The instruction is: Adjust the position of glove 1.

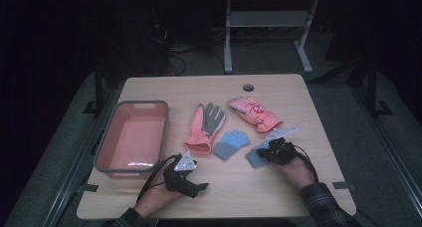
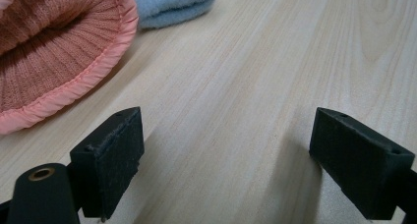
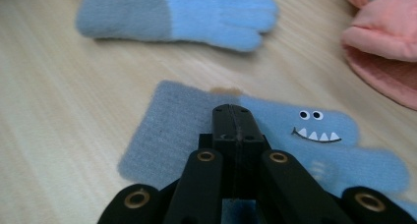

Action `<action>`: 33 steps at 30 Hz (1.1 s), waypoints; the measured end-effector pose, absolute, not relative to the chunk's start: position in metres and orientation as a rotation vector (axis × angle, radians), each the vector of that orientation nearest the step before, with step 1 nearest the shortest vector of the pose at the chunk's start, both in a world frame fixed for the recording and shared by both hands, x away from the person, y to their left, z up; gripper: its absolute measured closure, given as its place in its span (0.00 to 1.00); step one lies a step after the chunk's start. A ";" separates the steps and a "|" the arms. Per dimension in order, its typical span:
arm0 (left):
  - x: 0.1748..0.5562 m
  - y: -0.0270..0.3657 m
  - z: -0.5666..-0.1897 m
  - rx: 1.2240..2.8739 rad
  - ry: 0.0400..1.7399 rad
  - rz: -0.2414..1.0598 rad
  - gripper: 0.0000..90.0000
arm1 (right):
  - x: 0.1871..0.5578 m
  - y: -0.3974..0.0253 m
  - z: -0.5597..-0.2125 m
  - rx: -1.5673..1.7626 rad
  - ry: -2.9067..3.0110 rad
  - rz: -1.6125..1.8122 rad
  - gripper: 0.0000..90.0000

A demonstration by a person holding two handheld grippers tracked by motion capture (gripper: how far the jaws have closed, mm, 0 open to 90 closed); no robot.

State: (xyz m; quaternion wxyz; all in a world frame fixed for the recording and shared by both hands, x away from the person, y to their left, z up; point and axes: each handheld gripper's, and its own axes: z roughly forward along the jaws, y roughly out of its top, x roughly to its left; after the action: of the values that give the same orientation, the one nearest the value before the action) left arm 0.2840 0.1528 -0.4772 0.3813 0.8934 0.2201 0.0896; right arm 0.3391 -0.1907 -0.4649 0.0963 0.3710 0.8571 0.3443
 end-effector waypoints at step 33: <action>0.284 0.153 -0.477 2.281 0.560 0.230 0.14 | 0.293 -0.124 -0.462 0.837 2.741 1.076 1.00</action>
State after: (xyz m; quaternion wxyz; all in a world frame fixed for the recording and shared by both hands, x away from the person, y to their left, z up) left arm 0.2842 0.1527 -0.4772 0.3810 0.8937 0.2193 0.0899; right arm 0.2927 -0.1239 -0.4622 0.0402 0.2733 0.8945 0.3514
